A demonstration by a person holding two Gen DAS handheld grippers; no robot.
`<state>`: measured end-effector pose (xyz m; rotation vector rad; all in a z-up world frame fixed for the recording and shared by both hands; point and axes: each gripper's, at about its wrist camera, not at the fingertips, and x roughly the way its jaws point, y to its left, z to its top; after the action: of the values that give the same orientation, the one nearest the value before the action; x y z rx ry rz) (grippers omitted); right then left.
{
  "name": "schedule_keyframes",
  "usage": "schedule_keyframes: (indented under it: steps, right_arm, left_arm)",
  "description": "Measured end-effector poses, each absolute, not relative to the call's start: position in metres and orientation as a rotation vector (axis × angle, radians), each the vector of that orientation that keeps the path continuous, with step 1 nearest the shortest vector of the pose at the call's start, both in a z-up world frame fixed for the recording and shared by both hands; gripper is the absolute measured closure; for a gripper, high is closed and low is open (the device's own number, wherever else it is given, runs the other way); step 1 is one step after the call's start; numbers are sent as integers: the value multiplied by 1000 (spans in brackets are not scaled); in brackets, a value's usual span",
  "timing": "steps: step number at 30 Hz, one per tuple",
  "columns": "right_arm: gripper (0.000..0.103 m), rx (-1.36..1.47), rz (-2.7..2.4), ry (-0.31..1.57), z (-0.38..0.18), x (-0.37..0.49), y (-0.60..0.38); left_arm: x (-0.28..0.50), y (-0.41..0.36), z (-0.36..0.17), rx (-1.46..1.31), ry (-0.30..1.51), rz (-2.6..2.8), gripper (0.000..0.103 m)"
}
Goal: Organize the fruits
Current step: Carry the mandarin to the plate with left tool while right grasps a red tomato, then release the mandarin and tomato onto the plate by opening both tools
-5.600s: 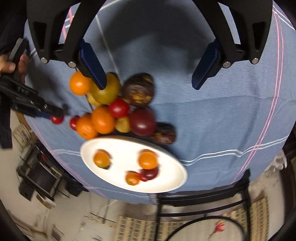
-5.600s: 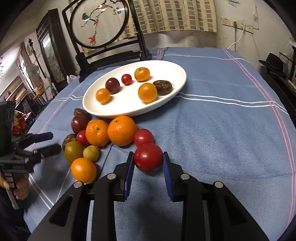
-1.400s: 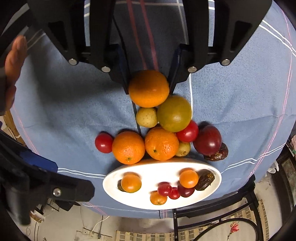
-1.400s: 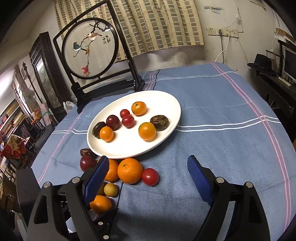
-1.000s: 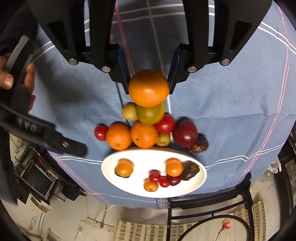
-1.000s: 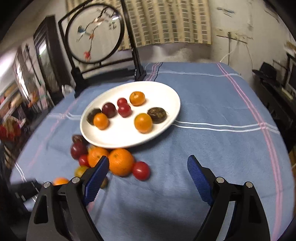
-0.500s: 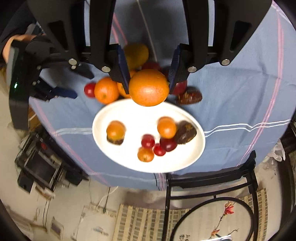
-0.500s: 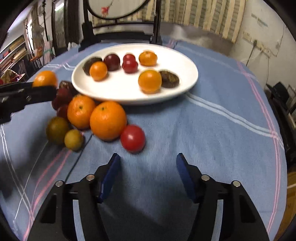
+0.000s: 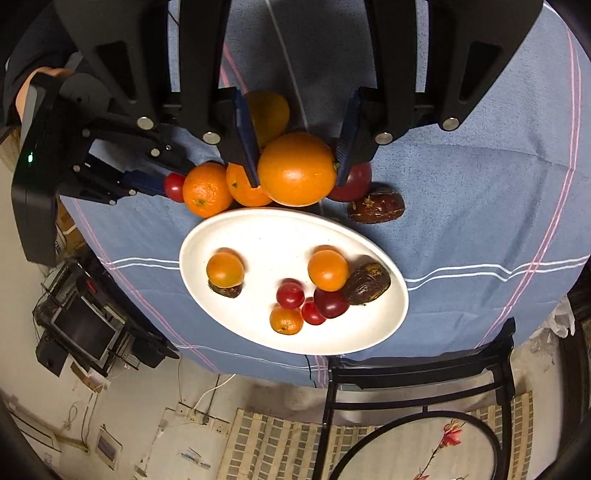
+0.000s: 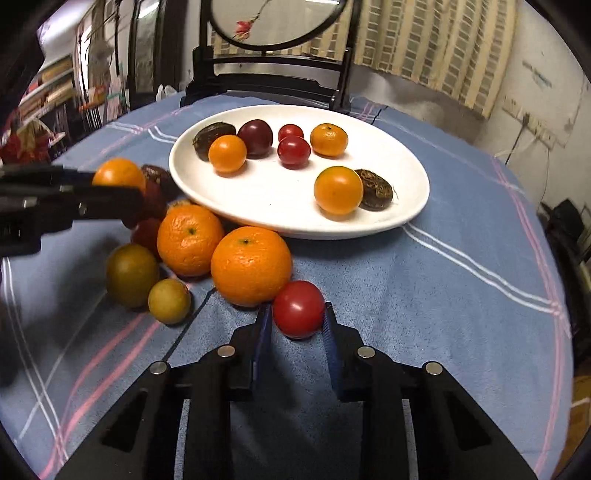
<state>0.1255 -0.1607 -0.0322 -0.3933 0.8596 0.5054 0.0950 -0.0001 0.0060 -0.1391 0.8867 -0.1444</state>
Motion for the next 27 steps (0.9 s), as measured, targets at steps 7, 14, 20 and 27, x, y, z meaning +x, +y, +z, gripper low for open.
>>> schedule_keyframes:
  steps: [7, 14, 20, 27]
  right_arm:
    - [77, -320, 522, 810, -9, 120, -181]
    - [77, -200, 485, 749, 5, 124, -195]
    - [77, -117, 473, 691, 31, 128, -180]
    - [77, -93, 479, 725, 38, 154, -142]
  left_arm:
    - [98, 10, 5, -159, 878, -120, 64]
    - [100, 12, 6, -174, 874, -122, 64]
    - [114, 19, 23, -236, 904, -104, 64]
    - [163, 7, 48, -190, 879, -88, 64]
